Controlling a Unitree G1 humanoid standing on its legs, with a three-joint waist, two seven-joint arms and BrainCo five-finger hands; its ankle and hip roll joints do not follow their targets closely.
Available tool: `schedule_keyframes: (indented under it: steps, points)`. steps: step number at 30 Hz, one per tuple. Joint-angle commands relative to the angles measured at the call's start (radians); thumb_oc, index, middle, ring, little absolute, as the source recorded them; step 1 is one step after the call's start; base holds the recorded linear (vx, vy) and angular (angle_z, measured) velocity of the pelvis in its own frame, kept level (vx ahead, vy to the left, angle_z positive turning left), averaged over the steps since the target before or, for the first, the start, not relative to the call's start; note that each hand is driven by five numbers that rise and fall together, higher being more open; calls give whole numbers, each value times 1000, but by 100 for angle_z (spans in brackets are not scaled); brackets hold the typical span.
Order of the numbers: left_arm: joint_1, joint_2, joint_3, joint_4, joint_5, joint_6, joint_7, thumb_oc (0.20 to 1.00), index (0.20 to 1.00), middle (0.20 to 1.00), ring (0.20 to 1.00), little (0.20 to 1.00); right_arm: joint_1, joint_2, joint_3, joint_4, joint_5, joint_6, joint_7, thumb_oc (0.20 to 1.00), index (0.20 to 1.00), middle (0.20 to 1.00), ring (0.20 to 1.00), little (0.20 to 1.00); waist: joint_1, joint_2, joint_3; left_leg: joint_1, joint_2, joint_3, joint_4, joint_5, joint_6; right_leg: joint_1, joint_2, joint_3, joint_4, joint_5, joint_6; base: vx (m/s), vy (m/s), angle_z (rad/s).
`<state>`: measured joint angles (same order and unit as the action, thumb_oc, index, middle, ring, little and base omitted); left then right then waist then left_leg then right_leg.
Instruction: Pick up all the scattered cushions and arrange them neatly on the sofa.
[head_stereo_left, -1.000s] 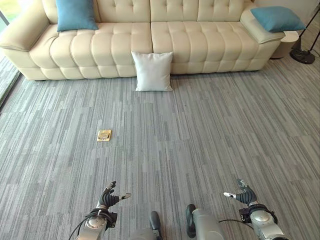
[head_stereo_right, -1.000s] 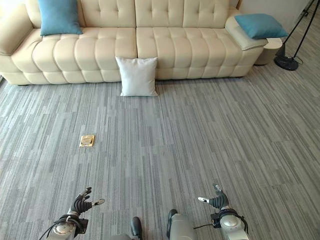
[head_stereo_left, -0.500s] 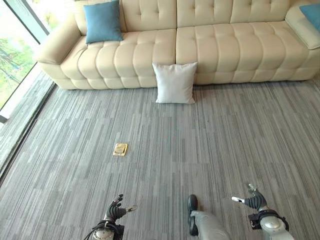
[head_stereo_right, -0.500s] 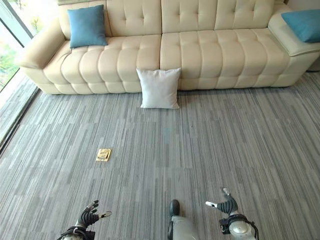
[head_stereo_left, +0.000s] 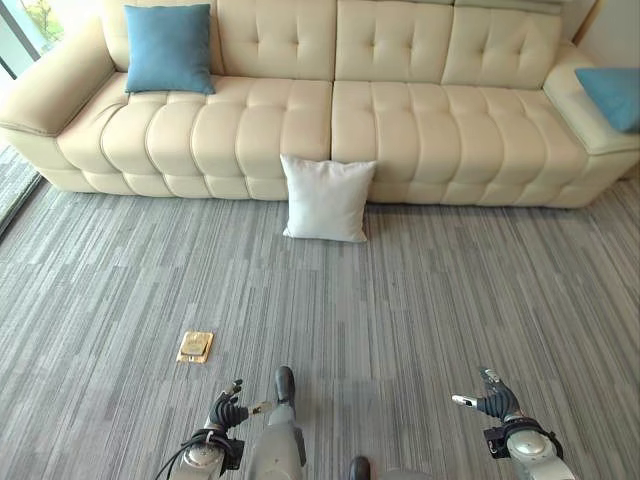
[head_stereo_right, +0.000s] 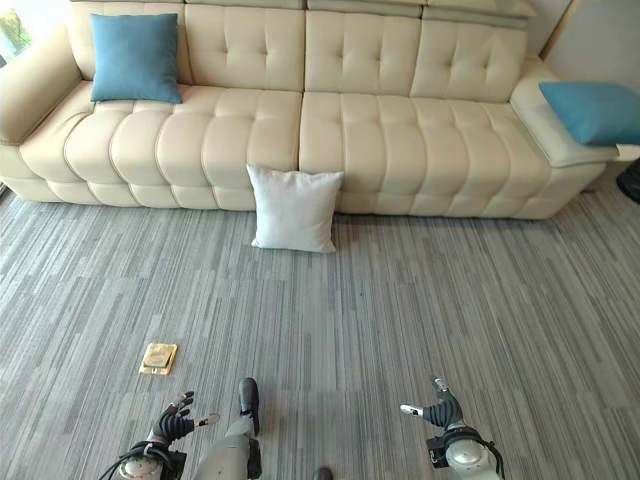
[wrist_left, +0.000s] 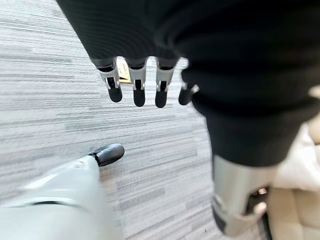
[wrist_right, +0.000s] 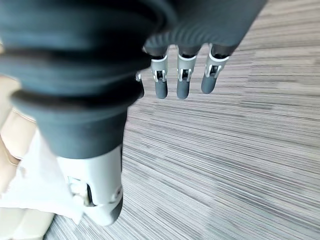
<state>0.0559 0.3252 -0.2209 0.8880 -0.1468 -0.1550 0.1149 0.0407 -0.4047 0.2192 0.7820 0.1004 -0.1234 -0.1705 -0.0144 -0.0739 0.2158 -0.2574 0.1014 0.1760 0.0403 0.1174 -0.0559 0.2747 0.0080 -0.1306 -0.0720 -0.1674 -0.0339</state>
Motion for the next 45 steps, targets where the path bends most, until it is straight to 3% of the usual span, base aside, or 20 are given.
schedule_keyframes:
  steps: [1,4,6,8,12,16,18,19,20,22,24,25,27,29,32,37,40,44,45]
  points:
    - [-6,31,0,-52,-2,-23,4,1000,1000,1000,1000,1000,-22,-11,-5,-55,6,-28,9,1000,1000,1000,1000,1000,14,-8,-35,57,-55,43,22,-41,12,-159,-59,65,304,69,165,615,385,-64]
    - [-16,40,-6,-73,-7,-27,5,1000,1000,1000,1000,1000,-48,-1,9,-89,3,-29,15,1000,1000,1000,1000,1000,9,-9,-23,113,-93,63,34,-96,55,-246,-109,71,506,215,220,339,248,-40]
    - [-27,45,-6,-72,-2,-26,10,1000,1000,1000,1000,1000,-56,6,16,-102,1,-30,15,1000,1000,1000,1000,1000,2,7,-12,167,-102,67,30,-128,72,-305,-122,55,587,231,215,255,154,5]
    - [-35,45,-7,-73,-3,-27,13,1000,1000,1000,1000,1000,-60,5,21,-115,-3,-30,15,1000,1000,1000,1000,1000,-6,18,-7,197,-106,61,16,-138,72,-341,-128,37,581,225,201,267,116,26]
    - [-41,46,-6,-75,-6,-28,17,1000,1000,1000,1000,1000,-68,-7,29,-126,-5,-25,15,1000,1000,1000,1000,1000,-34,45,5,283,-118,36,-18,-181,69,-450,-154,-58,430,167,173,366,43,-1]
    - [-50,33,-4,-57,8,-27,18,1000,1000,1000,1000,1000,-69,-21,27,-112,-13,-18,13,1000,1000,1000,1000,1000,-64,39,25,349,-143,8,-12,-229,53,-516,-165,-101,230,216,198,328,-79,29]
    - [-49,29,-4,-51,12,-28,18,1000,1000,1000,1000,1000,-65,-26,24,-116,-16,-18,14,1000,1000,1000,1000,1000,-72,40,28,360,-147,0,-3,-243,49,-519,-165,-108,203,226,202,347,-128,55]
    - [-37,24,-8,-44,24,-32,10,1000,1000,1000,1000,1000,-50,-36,18,-112,-16,-18,21,1000,1000,1000,1000,1000,-81,38,24,390,-161,-20,22,-278,42,-506,-164,-82,193,229,206,547,-249,45]
    - [-26,18,-4,-38,27,-29,8,1000,1000,1000,1000,1000,-40,-42,17,-119,-20,-15,24,1000,1000,1000,1000,1000,-78,33,11,391,-170,-28,57,-285,28,-488,-171,-78,192,245,194,596,-349,49]
    - [-12,7,-11,-39,21,-30,3,1000,1000,1000,1000,1000,-20,-60,3,-143,-13,-29,23,1000,1000,1000,1000,1000,-82,42,2,361,-119,-13,200,-207,-44,-421,-141,-93,173,228,160,438,-392,33]
    - [-12,8,-13,-42,19,-30,1,1000,1000,1000,1000,1000,-18,-66,-2,-150,-10,-31,21,1000,1000,1000,1000,1000,-83,40,-2,340,-106,-9,251,-181,-56,-403,-132,-94,164,217,148,205,-229,7]
    - [-23,3,-19,-27,12,-29,1,1000,1000,1000,1000,1000,-20,-69,-4,-142,5,-31,17,1000,1000,1000,1000,1000,-83,31,-2,298,-77,2,337,-127,-80,-364,-114,-91,147,187,122,179,-201,-19]
    - [-35,-1,-34,-31,11,-28,2,1000,1000,1000,1000,1000,-24,-68,1,-126,11,-29,15,1000,1000,1000,1000,1000,-76,24,4,248,-60,18,349,-129,-64,-335,-107,-87,134,168,111,218,-180,-1]
    - [-34,2,-48,-50,18,-29,-4,1000,1000,1000,1000,1000,-22,-70,3,-124,11,-28,14,1000,1000,1000,1000,1000,-68,17,3,211,-57,29,293,-169,-38,-312,-100,-79,122,151,113,163,-58,4]
    - [-32,8,-54,-61,27,-28,-9,1000,1000,1000,1000,1000,-16,-69,8,-117,4,-25,12,1000,1000,1000,1000,1000,-60,11,2,173,-52,37,219,-184,-23,-291,-95,-70,122,127,114,165,-7,-22]
    - [-21,20,-56,-56,43,-21,-6,1000,1000,1000,1000,1000,-21,-59,20,-102,-5,-24,4,1000,1000,1000,1000,1000,-24,19,11,97,-11,-21,40,-40,-46,-223,-48,-31,127,71,109,243,31,-12]
    - [-17,21,-47,-35,39,-21,-7,1000,1000,1000,1000,1000,-21,-47,16,-81,-6,-23,5,1000,1000,1000,1000,1000,-8,20,-5,73,2,-14,-8,-10,-48,-164,-43,-5,141,33,121,400,149,-37]
    - [-18,20,-37,-20,36,-20,-3,1000,1000,1000,1000,1000,-36,-32,24,-81,-12,-21,13,1000,1000,1000,1000,1000,0,20,-29,97,-31,15,27,-45,-21,-159,-82,16,212,22,145,341,241,-36]
    - [-23,25,-37,-28,39,-21,-2,1000,1000,1000,1000,1000,-53,-20,33,-91,-18,-20,19,1000,1000,1000,1000,1000,6,14,-31,118,-53,42,46,-83,6,-195,-121,18,305,50,172,237,216,-64]
